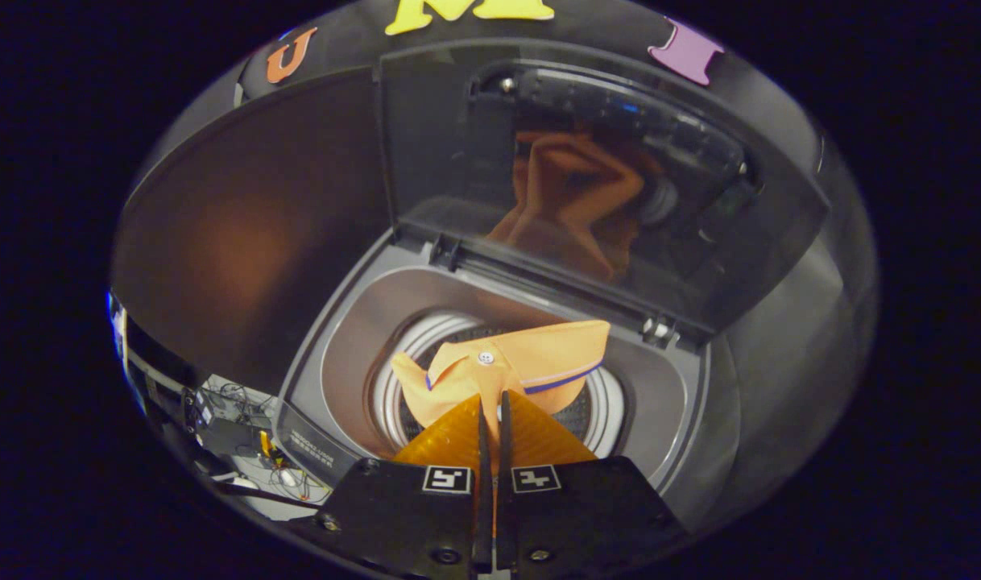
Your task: Put the clothes into the washing machine and then close the washing machine lid.
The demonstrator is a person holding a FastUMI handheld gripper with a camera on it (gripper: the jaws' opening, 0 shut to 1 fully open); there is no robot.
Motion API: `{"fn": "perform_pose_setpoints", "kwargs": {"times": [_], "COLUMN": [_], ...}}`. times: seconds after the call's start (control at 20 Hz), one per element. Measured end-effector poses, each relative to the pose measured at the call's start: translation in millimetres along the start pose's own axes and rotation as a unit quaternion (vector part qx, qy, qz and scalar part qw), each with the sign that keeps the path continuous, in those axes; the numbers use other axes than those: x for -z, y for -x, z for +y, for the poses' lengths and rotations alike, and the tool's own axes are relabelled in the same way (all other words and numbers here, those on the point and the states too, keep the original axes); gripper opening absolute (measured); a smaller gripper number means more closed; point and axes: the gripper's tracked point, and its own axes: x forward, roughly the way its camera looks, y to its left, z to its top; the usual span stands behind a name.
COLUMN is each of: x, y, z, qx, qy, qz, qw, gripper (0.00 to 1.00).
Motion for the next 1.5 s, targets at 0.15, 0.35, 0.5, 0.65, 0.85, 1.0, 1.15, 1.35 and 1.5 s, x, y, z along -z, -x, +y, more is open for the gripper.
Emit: {"fn": "perform_pose_setpoints", "kwargs": {"times": [0.15,0.35,0.5,0.65,0.85,1.0,1.15,1.35,1.5], "x": [23.1,32.9,37.2,41.3,46.5,48.6,60.1,73.1,73.3], "y": [-12.5,-20.7,-23.4,-24.1,-24.6,-21.8,-21.1,-18.7,-13.4], "z": [0.5,-5.6,-8.6,-9.0,-9.1,-8.0,-8.6,-17.1,-17.4], "qx": [-0.002,0.004,0.007,0.013,0.021,0.015,0.016,0.036,0.039], "qy": [-0.038,-0.075,-0.073,-0.066,-0.065,-0.067,-0.081,-0.111,-0.117], "qz": [0.037,0.065,0.084,0.082,0.069,0.06,0.065,0.061,0.052], "qw": [0.999,0.995,0.994,0.994,0.995,0.996,0.994,0.991,0.991], "gripper": [0.06,0.06,0.06,0.06,0.09,0.17,0.53,0.77,0.77]}}
